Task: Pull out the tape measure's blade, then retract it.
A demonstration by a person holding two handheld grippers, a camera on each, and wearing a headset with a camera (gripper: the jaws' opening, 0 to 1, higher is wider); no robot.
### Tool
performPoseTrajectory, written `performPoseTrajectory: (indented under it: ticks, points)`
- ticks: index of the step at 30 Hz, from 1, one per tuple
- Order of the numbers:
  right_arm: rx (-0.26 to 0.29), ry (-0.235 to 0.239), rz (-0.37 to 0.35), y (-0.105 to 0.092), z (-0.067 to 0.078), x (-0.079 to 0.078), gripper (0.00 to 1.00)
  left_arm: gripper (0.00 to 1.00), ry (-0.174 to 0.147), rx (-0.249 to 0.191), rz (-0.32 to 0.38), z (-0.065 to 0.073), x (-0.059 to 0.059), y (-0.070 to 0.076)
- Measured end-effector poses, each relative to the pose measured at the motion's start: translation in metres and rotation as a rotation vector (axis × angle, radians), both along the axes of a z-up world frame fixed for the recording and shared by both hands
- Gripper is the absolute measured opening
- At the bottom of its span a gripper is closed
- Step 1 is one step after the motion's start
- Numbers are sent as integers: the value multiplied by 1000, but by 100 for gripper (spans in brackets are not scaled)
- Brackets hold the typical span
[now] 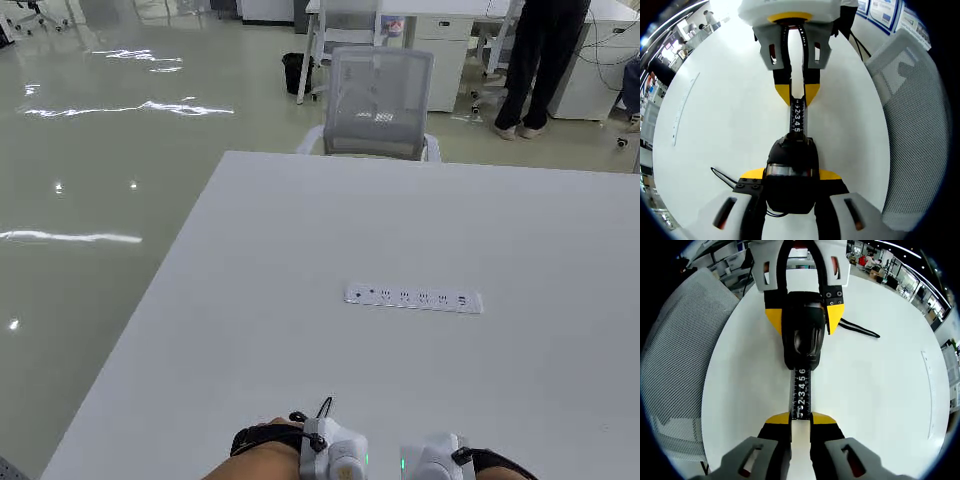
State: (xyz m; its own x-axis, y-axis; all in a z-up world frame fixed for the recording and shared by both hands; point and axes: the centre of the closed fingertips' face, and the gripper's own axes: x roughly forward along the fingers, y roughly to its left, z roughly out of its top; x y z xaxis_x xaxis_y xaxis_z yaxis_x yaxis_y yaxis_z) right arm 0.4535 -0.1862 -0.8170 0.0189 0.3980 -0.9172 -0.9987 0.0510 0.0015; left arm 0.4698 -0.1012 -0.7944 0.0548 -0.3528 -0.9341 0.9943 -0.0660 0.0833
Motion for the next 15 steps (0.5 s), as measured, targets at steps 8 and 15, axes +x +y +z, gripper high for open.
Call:
performPoseTrajectory:
  ticks: [8, 15]
  points:
    - [-1, 3, -8, -6, -1, -1, 12, 33, -1, 0, 3, 0, 0, 0]
    - [-2, 1, -2, -8, -1, -2, 12, 33, 1, -3, 7, 0, 0, 0]
